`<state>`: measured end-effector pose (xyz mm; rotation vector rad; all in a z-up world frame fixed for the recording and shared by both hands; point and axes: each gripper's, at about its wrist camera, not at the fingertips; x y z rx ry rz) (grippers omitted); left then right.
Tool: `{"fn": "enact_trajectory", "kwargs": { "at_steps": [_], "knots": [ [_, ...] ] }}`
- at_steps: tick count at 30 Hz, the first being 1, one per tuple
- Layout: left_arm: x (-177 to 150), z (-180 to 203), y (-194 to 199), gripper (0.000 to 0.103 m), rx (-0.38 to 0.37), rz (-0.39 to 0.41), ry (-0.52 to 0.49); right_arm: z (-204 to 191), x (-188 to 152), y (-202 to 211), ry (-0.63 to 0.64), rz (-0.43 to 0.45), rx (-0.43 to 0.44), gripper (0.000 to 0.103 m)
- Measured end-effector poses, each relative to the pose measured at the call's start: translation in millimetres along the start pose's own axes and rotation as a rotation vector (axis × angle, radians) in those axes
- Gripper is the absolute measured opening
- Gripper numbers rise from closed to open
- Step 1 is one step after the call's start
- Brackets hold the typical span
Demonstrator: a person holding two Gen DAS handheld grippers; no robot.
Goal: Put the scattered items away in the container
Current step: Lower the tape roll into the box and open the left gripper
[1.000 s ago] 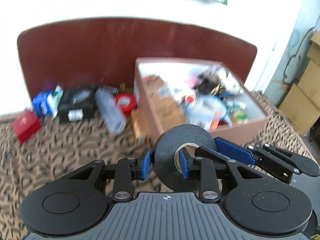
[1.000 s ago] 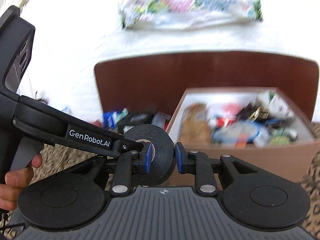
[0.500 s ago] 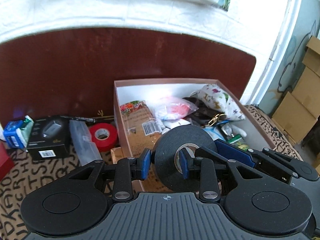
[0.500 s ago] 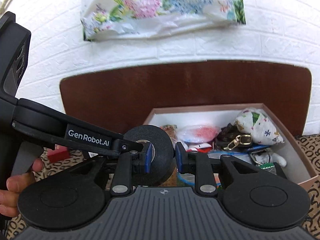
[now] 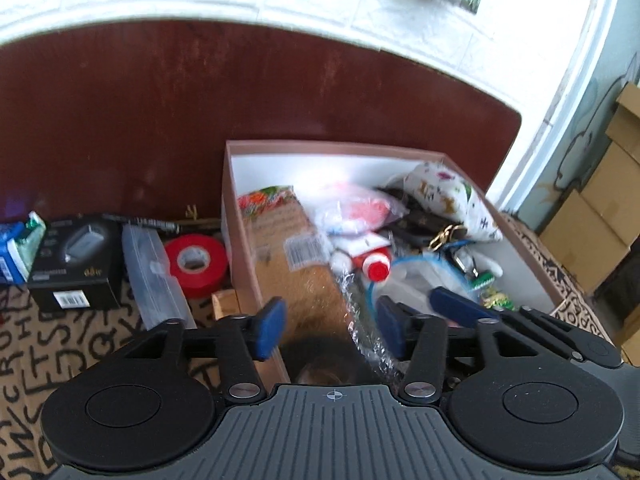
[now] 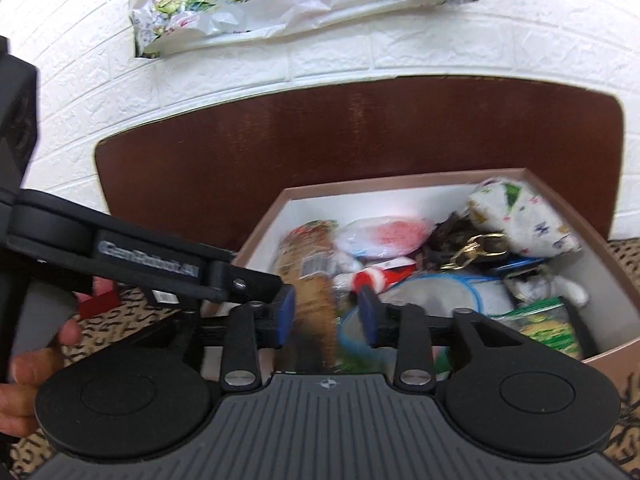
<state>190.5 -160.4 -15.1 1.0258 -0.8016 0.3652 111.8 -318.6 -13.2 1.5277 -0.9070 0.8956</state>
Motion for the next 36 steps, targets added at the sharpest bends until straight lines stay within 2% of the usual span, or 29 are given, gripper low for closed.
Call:
{"fn": "enact_trajectory", "kwargs": {
  "at_steps": [1,2,3,5,7,13,22,36],
  "knots": [
    [0.1,0.6,2.2,0.088,0.008,0.012,0.005,1.8,0.0,0.7,-0.004,0.005,-0.016,0.061],
    [-0.4,0.8,4.7,0.101,0.029,0.029,0.012,4.2,-0.1,1.4,-0.013,0.007,-0.018,0.064],
    [-1.3,0.9,7.1,0.103,0.044,0.051,0.019,6.7,-0.4,2.2,-0.028,0.006,-0.010,0.072],
    [-2.5,0.9,10.2,0.103,0.047,0.075,0.021,8.5,-1.3,3.3,-0.042,0.009,-0.002,0.078],
    [-1.7,0.6,9.8,0.103,0.038,0.059,0.022,5.8,-2.5,4.5,-0.026,0.015,-0.011,0.084],
    [-3.8,-0.9,10.5,0.103,0.050,0.046,0.029,1.6,-3.5,5.6,-0.031,0.014,-0.013,0.095],
    [-6.4,0.0,19.1,0.103,0.064,0.048,0.036,-5.2,-2.9,13.0,-0.015,0.019,-0.036,0.101],
    [-17.3,5.5,45.8,0.103,0.124,0.063,0.018,-21.8,-3.6,29.3,-0.005,-0.006,-0.030,0.103]
  ]
}}
Point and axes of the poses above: each gripper's, at about its wrist camera, not at the fingertips, and y roughly against the way its jaws point, z to its right, x to its top, and after that the axes turned 1 degree about -x, right-handed
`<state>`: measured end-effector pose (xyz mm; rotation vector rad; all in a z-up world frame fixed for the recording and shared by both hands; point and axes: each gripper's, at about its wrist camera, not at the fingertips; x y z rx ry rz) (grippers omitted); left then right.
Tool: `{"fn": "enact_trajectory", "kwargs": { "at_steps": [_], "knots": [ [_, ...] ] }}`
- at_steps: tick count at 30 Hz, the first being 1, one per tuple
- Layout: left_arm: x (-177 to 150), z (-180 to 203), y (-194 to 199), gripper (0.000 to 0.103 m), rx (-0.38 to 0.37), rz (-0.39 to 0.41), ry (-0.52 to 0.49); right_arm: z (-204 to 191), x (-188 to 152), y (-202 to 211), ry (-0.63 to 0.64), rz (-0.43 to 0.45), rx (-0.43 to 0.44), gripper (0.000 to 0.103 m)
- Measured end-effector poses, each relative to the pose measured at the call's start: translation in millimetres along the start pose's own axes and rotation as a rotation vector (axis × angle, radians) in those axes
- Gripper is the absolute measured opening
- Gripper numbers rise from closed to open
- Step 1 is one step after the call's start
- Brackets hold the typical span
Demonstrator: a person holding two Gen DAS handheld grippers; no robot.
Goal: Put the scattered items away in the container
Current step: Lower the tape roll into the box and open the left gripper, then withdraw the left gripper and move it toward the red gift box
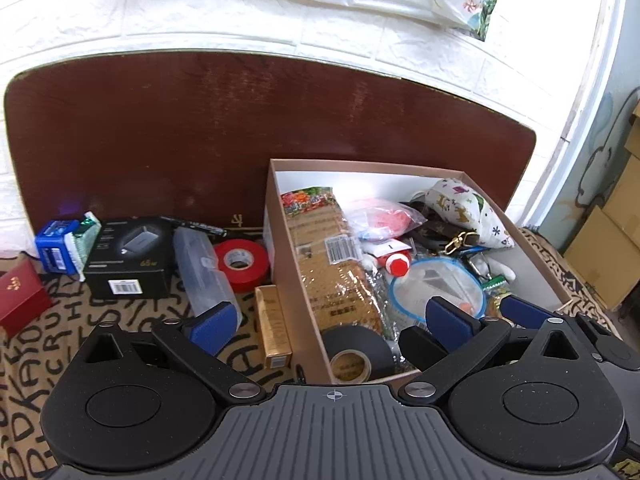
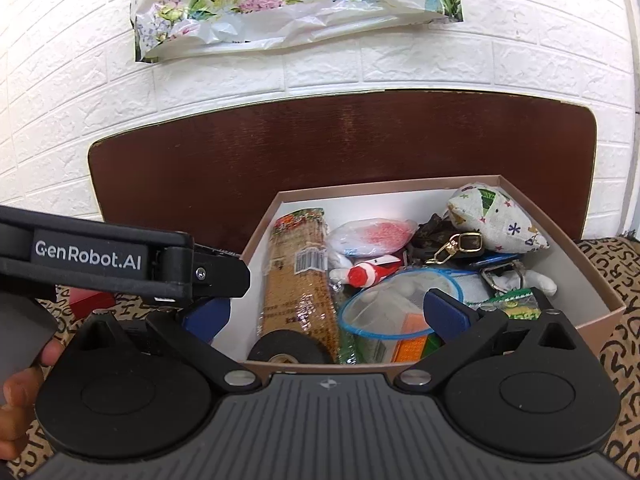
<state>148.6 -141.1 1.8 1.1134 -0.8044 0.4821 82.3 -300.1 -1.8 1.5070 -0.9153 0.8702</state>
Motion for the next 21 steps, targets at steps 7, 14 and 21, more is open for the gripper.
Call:
{"fn": "enact_trajectory", "kwargs": {
  "at_steps": [7,14,21],
  "knots": [
    [-6.7,-2.6,12.2,0.103,0.023,-0.001,0.005,-10.7,-2.0,8.4,0.010,-0.019,0.020,0.103],
    [-12.4,-11.2,29.5,0.103,0.033,0.006,0.029,-25.0,-0.9,17.6,0.004,-0.037,0.038,0.103],
    [-19.8,-25.3,47.8,0.103,0.062,0.002,0.053,-55.9,-0.2,27.7,0.029,-0.042,0.071,0.103]
  ]
}}
Point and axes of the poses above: each gripper's, at about its wrist camera, not at the fingertips, and y roughly against the way its jaws point, z to its right, x to its top, and after that the axes turned 1 degree about -x, right-handed
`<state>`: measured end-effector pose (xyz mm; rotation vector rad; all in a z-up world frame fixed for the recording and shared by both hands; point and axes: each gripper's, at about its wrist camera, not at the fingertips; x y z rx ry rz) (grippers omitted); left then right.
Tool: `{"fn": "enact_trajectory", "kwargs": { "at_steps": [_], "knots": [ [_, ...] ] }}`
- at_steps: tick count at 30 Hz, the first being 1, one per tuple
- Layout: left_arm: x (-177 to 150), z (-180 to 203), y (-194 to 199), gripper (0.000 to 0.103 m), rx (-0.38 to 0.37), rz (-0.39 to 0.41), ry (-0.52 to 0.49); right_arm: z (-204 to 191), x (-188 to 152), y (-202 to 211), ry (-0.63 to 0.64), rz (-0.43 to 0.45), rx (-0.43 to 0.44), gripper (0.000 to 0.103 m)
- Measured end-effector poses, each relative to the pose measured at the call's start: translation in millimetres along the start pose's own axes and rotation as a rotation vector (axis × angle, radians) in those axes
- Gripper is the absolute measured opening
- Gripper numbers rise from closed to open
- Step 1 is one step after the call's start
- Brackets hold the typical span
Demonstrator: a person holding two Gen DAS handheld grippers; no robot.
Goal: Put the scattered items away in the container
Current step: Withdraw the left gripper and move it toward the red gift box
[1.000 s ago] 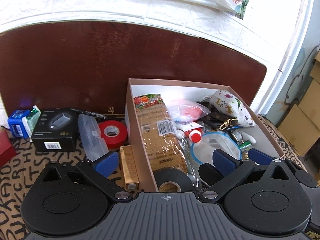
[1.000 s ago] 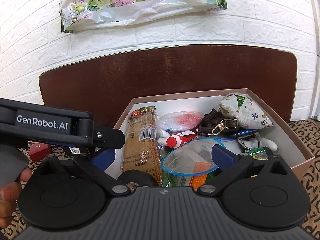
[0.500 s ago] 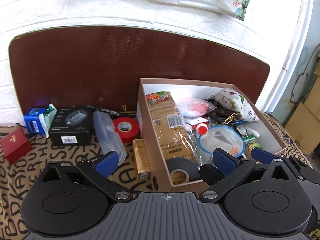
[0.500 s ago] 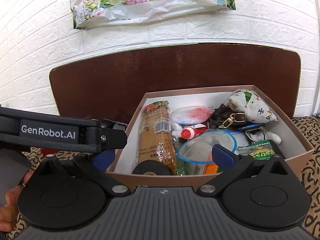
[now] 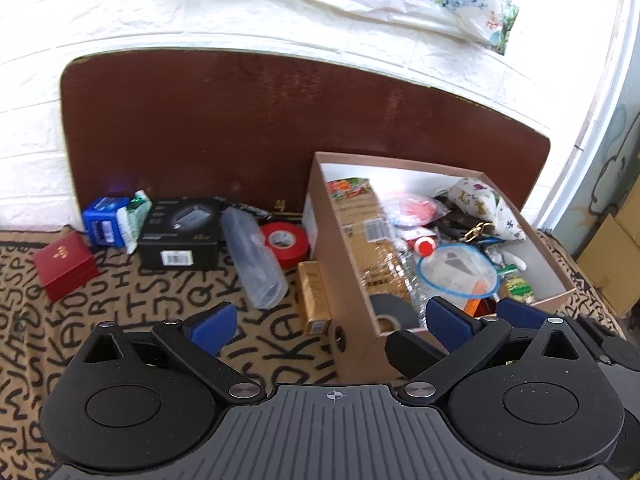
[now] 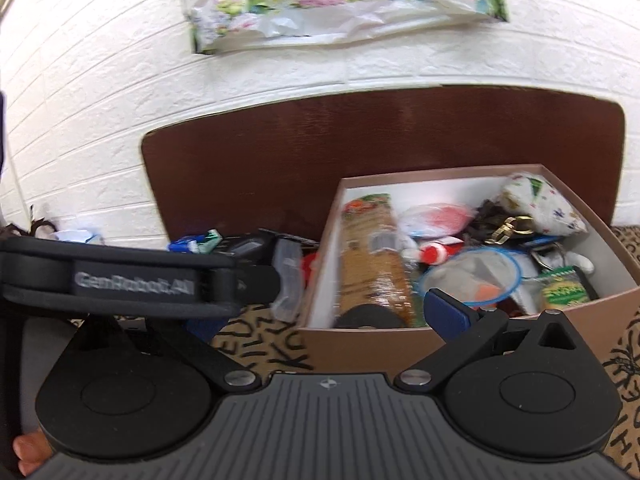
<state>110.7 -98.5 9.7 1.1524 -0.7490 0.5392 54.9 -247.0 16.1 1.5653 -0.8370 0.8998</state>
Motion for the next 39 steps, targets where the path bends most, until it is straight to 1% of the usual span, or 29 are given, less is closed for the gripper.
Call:
{"fn": "enact_trajectory", "kwargs": {
  "at_steps": [3,5,7,10,12,17,20,22,24,29,35,39],
  "knots": [
    [-2.8,-10.6,6.9,0.103,0.026,-0.002,0.018,-20.7,-0.4,1.3,0.067,0.006,-0.035,0.103],
    [-5.6,-20.1,12.7,0.103,0.035,-0.001,0.038,-30.7,-2.1,1.4,0.092,0.014,-0.029,0.103],
    [-9.2,-29.7,18.7,0.103,0.041,-0.001,0.054,-37.6,-2.4,0.5,0.094,0.012,0.002,0.103],
    [-13.8,-43.6,26.0,0.103,0.057,-0.004,0.078,-48.3,-2.8,-2.2,0.086,-0.004,0.072,0.103],
    [-17.1,-52.2,29.8,0.103,0.068,-0.005,0.086,-58.4,-3.8,-4.2,0.095,-0.008,0.099,0.103],
    [-27.4,-79.8,45.9,0.103,0.063,0.034,0.096,-86.0,-8.9,-7.7,0.162,0.031,0.163,0.103],
    [-33.3,-102.2,54.2,0.103,0.090,0.056,0.123,-100.5,-12.5,-13.7,0.198,0.049,0.206,0.103],
    [-35.8,-117.9,56.4,0.103,0.100,0.055,0.145,-109.6,-14.0,-20.8,0.216,0.046,0.233,0.103],
    [-37.3,-133.2,55.7,0.103,0.095,0.041,0.163,-117.8,-16.1,-28.4,0.234,0.034,0.268,0.103],
    [-39.5,-164.4,48.4,0.103,0.117,0.016,0.198,-139.9,-20.7,-51.3,0.285,0.016,0.305,0.103],
    [-40.8,-204.1,37.7,0.103,0.087,0.005,0.299,-156.5,-21.1,-80.4,0.293,0.009,0.364,0.103],
    [-38.3,-228.9,24.6,0.103,0.117,-0.003,0.358,-169.3,-22.6,-105.3,0.333,-0.004,0.370,0.103]
  ]
}}
Point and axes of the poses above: each gripper's, at about its wrist camera, not at the fingertips, and y roughly against the way its jaws point, z to its right, x to its top, and after that the axes turned 1 degree about -x, right-handed
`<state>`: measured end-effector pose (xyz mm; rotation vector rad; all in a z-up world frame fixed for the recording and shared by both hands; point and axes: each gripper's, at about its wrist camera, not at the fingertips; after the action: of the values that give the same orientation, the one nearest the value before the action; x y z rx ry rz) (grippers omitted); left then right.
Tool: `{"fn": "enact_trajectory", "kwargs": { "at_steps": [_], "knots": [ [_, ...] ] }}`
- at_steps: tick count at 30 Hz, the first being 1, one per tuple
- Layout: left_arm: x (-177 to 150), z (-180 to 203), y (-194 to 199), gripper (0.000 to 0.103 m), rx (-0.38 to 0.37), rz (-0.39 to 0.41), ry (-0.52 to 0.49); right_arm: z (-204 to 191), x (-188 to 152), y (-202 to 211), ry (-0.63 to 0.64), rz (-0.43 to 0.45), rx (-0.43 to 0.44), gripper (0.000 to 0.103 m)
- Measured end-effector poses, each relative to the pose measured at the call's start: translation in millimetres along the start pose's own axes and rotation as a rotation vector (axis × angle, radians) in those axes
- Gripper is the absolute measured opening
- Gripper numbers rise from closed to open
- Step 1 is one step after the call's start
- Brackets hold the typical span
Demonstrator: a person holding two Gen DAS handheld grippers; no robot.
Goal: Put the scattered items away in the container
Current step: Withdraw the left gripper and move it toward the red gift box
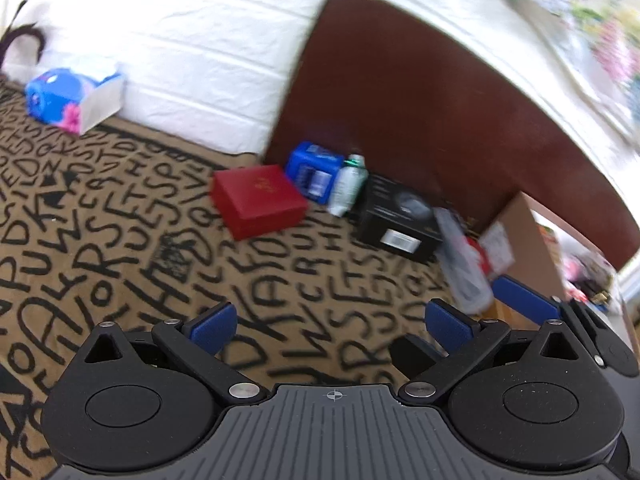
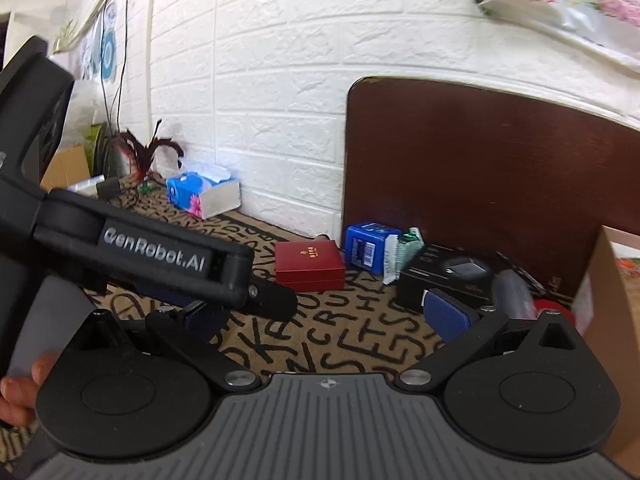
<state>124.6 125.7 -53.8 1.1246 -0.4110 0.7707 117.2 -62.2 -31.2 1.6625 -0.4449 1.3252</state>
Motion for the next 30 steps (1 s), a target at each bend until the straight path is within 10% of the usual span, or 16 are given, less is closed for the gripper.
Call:
{"fn": "enact_trajectory", "kwargs": {
  "at_steps": [30],
  "knots": [
    [78.0,-75.5,-131.5,0.098,-0.044,-0.101,0.024,10.9,6.6,-178.5,0.047,-0.103,0.177,0.103]
  ]
}}
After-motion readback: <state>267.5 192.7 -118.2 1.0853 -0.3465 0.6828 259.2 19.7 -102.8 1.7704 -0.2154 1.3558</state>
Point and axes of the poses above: each gripper's, at about its wrist camera, not at the fingertips, and y roughly against the way its jaws point, z to its right, x to its top, and after that the axes turned 1 degree about -x, right-handed
